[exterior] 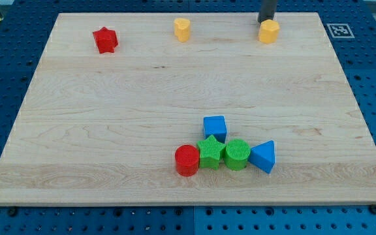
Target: Push the yellow hexagon slightly downwards
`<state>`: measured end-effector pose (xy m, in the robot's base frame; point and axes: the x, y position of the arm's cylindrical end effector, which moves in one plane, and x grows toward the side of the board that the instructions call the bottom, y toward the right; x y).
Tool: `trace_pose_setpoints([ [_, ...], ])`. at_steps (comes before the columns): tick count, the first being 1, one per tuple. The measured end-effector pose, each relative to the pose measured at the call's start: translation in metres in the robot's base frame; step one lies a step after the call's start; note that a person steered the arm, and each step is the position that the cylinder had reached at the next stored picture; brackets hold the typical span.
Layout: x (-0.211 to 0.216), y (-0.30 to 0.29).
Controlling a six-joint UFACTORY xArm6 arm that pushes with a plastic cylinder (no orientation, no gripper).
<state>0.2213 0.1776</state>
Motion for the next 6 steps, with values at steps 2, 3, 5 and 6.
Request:
trace_pose_setpoints([
  [2,0.000,0.010],
  [3,0.000,0.010],
  [5,0.005,0.022],
  [6,0.007,0.023],
])
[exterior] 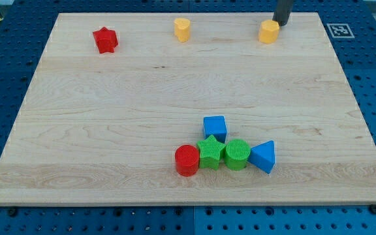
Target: Push the yellow hexagon slightly downwards
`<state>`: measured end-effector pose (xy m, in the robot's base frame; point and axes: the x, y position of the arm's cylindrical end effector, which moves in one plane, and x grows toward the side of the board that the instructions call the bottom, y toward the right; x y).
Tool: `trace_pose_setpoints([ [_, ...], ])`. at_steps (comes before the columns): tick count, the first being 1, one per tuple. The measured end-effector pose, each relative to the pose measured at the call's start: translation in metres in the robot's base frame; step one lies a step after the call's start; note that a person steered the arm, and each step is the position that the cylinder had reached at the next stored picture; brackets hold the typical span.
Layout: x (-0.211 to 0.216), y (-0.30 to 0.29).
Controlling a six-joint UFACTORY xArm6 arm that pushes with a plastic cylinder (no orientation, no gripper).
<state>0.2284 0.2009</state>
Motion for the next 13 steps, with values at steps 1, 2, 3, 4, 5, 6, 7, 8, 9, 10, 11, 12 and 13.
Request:
trace_pose_setpoints([
  [1,0.008,0.000],
  [2,0.009,0.000],
  [3,0.009,0.000],
  [4,0.009,-0.005],
  [5,0.009,-0.013],
  [6,0.006,-0.017],
  [7,0.010,-0.012],
  [8,0.023,-0.011],
  [9,0.024,-0.021],
  [10,0.024,-0.028],
  [11,0.025,-0.028],
  [12,0.034,-0.027],
  [13,0.040,-0.027],
])
